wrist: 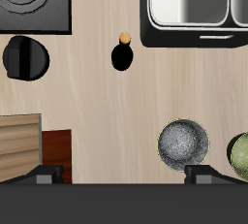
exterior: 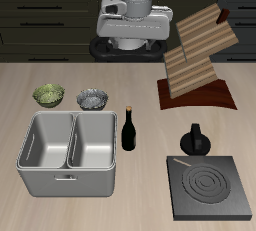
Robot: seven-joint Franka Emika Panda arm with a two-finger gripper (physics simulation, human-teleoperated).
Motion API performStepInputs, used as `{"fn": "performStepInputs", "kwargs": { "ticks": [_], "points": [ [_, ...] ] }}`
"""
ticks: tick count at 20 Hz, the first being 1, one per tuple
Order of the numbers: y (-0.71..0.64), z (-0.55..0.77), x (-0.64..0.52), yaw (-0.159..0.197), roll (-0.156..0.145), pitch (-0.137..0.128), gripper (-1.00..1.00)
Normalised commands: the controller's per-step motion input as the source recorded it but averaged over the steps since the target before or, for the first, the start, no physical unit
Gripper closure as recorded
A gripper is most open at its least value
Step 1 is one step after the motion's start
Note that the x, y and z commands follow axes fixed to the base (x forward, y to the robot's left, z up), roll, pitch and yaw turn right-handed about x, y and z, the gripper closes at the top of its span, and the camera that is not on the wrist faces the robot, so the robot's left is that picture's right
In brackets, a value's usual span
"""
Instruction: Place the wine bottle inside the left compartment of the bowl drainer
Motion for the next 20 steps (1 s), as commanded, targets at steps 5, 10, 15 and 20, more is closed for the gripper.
{"fn": "performStepInputs", "kwargs": {
  "ticks": [5,10,15,20],
  "points": [
    [0.04,0.1,0.37,-0.024,-0.003,-0.028,-1.0],
    [-0.05,0.01,0.5,-0.017,-0.02,-0.018,-1.0],
    [0.04,0.01,0.3,-0.015,-0.016,0.003,-1.0],
    [0.13,-0.05,0.24,0.007,-0.007,-0.002,-1.0]
  ]
}}
